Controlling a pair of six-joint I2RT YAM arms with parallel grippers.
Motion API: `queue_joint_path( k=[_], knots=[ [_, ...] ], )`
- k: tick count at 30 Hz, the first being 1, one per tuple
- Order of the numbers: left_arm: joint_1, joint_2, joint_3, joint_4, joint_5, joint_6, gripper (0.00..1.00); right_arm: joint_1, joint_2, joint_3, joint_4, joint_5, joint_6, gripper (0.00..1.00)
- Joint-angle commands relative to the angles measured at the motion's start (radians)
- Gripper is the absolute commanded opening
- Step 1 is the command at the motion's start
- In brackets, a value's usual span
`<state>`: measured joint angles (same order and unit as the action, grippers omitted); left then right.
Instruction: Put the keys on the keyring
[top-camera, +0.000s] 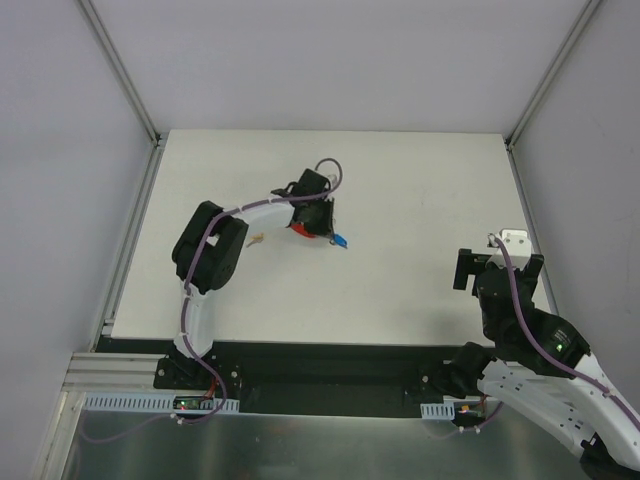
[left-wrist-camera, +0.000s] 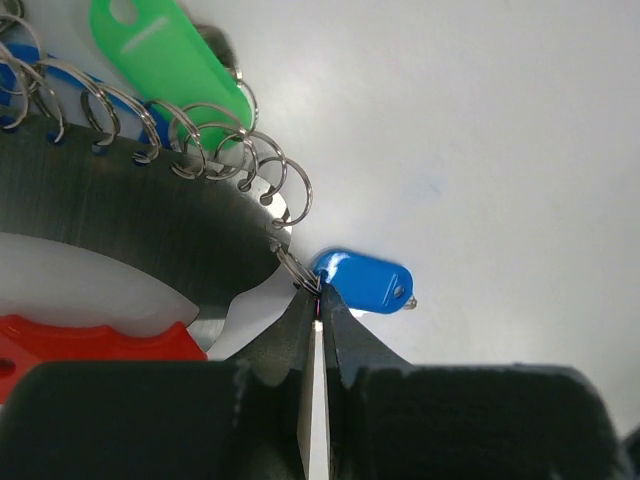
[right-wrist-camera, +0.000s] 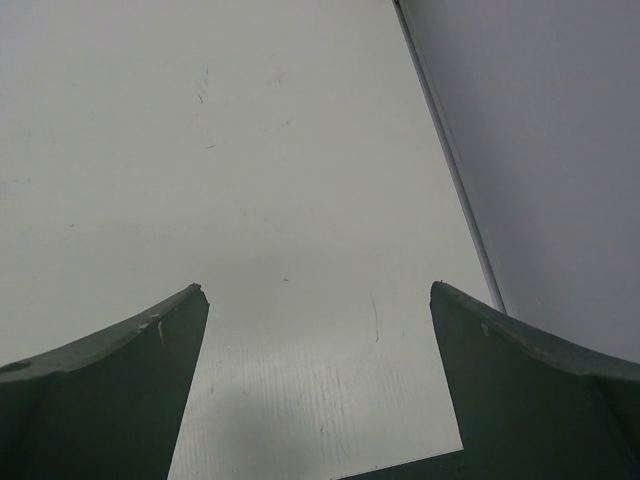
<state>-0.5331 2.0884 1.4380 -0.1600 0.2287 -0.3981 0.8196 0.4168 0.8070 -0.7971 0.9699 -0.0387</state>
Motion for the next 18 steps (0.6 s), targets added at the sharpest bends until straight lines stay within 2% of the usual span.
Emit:
queue_joint_path(
  k=[1, 5, 8, 12, 14, 16, 18],
  knots=[
    [-0.212, -0.046, -0.12, -0.128, 0.084, 0.056, 0.0, 0.0, 0.005, 0.003, 0.022, -0.007, -0.017, 0.96],
    [-0.359, -0.108, -0.226, -0.154, 0.101, 0.079, 0.0, 0.0, 0.004, 0.008, 0.021, -0.014, -0.013, 0.96],
    [-0.396, -0.188, -0.315, -0.173, 0.058, 0.071, 0.0, 0.0, 0.002, 0.008, 0.019, -0.016, -0.013, 0.96],
    [-0.384, -0.278, -0.39, -0.211, -0.153, 0.071, 0.02, 0.001, 0.005, 0.011, 0.019, -0.034, -0.016, 0.96],
    [-0.361, -0.292, -0.39, -0.242, -0.193, 0.08, 0.03, 0.0, 0.01, 0.009, 0.018, -0.043, -0.018, 0.96],
    [-0.324, -0.291, -0.383, -0.256, -0.225, 0.097, 0.09, 0.001, 0.014, 0.012, 0.018, -0.056, -0.018, 0.96],
    [-0.302, -0.288, -0.358, -0.279, -0.267, 0.114, 0.19, 0.0, 0.022, 0.012, 0.016, -0.063, -0.02, 0.96]
  ],
)
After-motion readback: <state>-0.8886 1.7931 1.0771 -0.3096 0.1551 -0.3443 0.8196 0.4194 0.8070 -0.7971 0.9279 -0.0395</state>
